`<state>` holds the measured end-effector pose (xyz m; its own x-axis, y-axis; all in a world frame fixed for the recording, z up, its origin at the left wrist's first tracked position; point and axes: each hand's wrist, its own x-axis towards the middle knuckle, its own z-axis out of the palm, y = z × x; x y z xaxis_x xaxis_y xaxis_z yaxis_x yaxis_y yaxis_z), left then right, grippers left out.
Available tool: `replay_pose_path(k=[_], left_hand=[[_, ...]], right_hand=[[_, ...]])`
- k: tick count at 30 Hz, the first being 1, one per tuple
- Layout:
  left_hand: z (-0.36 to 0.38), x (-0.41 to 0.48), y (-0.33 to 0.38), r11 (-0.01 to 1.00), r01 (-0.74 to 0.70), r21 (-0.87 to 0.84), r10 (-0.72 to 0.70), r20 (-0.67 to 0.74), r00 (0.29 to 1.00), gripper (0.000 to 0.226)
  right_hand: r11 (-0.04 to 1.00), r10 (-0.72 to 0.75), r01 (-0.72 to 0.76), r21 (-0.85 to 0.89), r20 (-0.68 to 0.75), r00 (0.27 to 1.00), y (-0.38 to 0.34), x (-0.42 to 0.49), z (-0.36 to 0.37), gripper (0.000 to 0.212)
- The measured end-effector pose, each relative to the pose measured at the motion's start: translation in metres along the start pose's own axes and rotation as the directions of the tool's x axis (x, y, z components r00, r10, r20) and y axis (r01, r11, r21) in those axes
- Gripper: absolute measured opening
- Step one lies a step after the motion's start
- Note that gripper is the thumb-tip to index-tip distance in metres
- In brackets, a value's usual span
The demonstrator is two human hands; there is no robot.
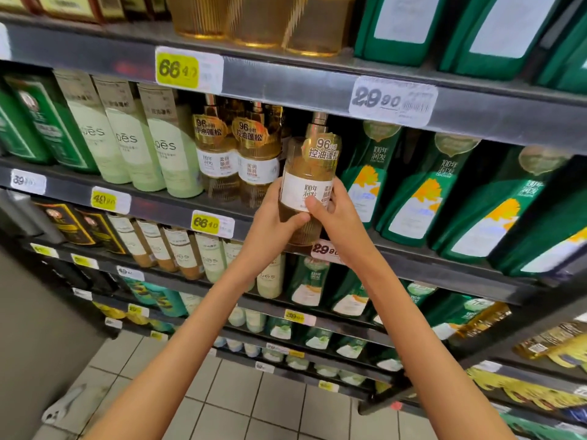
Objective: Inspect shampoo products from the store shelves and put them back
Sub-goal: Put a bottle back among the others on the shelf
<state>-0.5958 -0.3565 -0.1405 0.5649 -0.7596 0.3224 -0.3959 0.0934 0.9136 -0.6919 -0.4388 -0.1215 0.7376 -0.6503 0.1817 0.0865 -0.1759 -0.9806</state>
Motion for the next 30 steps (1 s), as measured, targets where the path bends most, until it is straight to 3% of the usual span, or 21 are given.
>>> replay_pose_path(k=[5,13,19,30], left_hand=[[0.007,0.008,-0.011,0.996,0.073,-0.051,-0.076,-0.051,0.996,0.067],[0.025,0.018,-0.028,0.979,0.122,0.162,-0.079,-0.251,0.965,0.077],[0.029,0.022,-0.034,0.972,0.134,0.194,-0.072,-0.299,0.952,0.061],[0.035,0.031,-0.035,0.962,0.13,0.242,-0.043,-0.335,0.941,0.048]], right_hand=[[0.992,-0.018,0.018,-0.125,-0.001,1.0,0.006,0.014,0.003,0.051],[0.976,-0.034,-0.006,-0.219,-0.179,0.983,0.02,0.025,0.014,0.052],[0.95,0.017,-0.09,-0.3,-0.238,0.971,0.042,0.003,0.015,0.05],[0.915,0.039,-0.098,-0.391,-0.156,0.987,0.041,0.007,0.013,0.043]])
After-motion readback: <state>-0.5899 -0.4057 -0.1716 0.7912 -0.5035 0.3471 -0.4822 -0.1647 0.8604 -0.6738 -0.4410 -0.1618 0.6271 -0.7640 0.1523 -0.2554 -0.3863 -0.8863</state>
